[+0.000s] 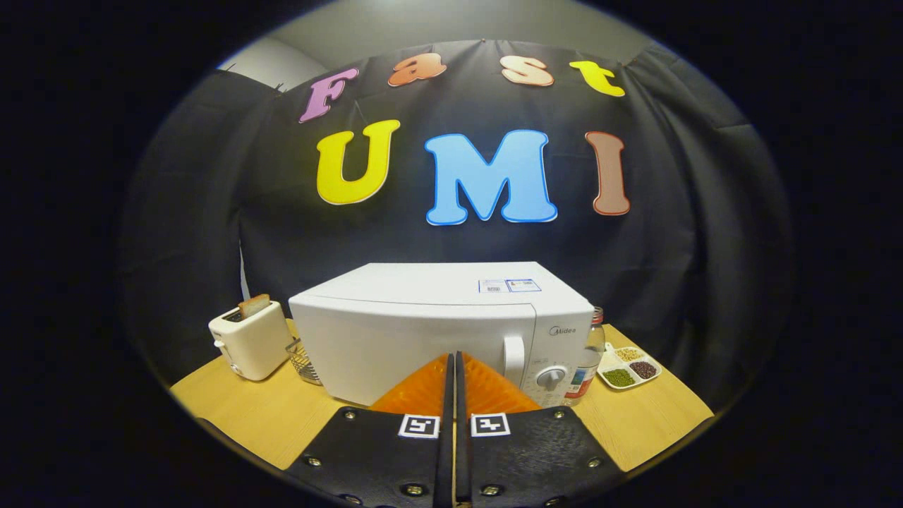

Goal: Open the microwave, put the food inside, and close the microwave door.

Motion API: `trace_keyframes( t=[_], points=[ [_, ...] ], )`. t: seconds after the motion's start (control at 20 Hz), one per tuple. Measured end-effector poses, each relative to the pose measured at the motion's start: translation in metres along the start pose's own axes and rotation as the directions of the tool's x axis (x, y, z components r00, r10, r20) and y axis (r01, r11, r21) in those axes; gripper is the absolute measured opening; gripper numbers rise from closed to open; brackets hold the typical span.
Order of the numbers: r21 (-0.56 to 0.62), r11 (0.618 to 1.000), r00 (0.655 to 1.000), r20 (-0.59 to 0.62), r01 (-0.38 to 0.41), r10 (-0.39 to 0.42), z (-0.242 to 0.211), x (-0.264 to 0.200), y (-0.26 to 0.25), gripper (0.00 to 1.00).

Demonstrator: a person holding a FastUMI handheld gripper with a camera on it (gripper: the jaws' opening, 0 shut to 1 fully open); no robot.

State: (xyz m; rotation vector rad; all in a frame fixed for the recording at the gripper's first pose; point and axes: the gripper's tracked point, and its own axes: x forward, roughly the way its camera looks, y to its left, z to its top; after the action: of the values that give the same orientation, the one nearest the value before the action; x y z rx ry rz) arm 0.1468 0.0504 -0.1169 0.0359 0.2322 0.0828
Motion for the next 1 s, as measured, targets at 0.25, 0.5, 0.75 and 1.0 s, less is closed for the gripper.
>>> trace_keyframes(
  t=[0.25, 0.5, 0.75, 1.0],
  points=[
    [0.005, 1.000, 1.000, 0.027, -0.011, 0.011, 0.007, -0.051, 0.005, 0.02],
    [0.015, 1.000, 0.999, 0.047, -0.008, 0.007, 0.009, -0.093, 0.008, 0.02],
    [0.042, 0.999, 0.997, 0.076, -0.032, 0.028, -0.005, -0.120, 0.017, 0.66],
    [-0.009, 1.000, 0.994, 0.113, -0.012, 0.013, -0.003, -0.146, 0.019, 0.99]
  ],
)
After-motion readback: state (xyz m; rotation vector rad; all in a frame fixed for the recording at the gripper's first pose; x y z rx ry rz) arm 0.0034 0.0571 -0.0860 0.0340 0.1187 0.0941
